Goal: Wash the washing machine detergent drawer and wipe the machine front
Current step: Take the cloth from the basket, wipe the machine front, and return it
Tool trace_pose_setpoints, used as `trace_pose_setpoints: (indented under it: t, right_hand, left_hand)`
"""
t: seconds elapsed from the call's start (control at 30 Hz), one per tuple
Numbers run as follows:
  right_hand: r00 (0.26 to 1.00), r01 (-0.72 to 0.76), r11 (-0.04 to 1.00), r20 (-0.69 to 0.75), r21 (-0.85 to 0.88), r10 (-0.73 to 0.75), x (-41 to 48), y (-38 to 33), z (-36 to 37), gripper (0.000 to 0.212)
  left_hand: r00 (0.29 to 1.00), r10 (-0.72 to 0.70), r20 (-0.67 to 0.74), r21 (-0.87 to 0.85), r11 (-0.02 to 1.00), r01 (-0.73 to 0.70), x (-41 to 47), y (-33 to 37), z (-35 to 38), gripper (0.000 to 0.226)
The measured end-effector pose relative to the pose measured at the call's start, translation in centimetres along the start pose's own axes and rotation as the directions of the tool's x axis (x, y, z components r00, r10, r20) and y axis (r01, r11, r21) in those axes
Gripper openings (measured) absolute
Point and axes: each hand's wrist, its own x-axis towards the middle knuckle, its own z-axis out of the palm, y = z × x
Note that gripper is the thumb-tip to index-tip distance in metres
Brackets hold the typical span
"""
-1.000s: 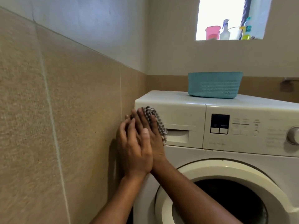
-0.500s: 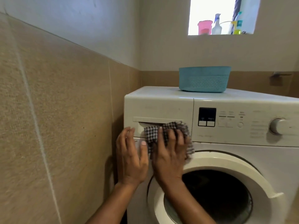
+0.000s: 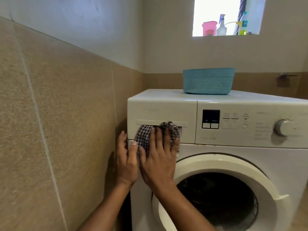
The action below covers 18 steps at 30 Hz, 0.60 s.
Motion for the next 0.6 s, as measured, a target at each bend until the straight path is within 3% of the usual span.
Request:
trace_pose_setpoints:
  t: [0.13, 0.23, 0.37, 0.47, 0.6]
  right_hand:
    - [0.998, 0.066, 0.994, -0.006, -0.087, -0.066, -0.5, 2.3, -0.2, 0.071]
    - [0.995, -0.092, 0.989, -0.056, -0.12, 0.086, -1.0, 4.6, -0.7, 0.073]
    - [0.983, -0.177, 0.984, -0.044, 0.001, 0.177, 0.4, -1.4, 0.2, 0.07]
    - [0.996, -0.08, 0.997, -0.026, 0.007, 0.08, 0.5, -2.8, 0.6, 0.067]
    - [0.984, 0.176, 0.981, 0.009, -0.081, -0.176, -2.1, 5.0, 0.0, 0.076]
  left_hand:
    - [1.0, 0.009, 0.009, -0.068, 0.998, -0.008, 0.5, 0.6, -0.7, 0.073]
    - [1.0, -0.002, 0.006, -0.095, 0.995, 0.002, 0.2, 0.9, -0.3, 0.071]
    - [0.999, -0.014, 0.034, -0.151, 0.988, 0.019, 0.2, 1.3, -0.8, 0.081]
    - [0.998, -0.024, 0.061, -0.121, 0.992, 0.031, 0.6, 1.4, -1.3, 0.076]
    - [0.996, -0.013, 0.091, 0.005, 1.0, 0.013, -0.1, 1.5, -1.2, 0.062]
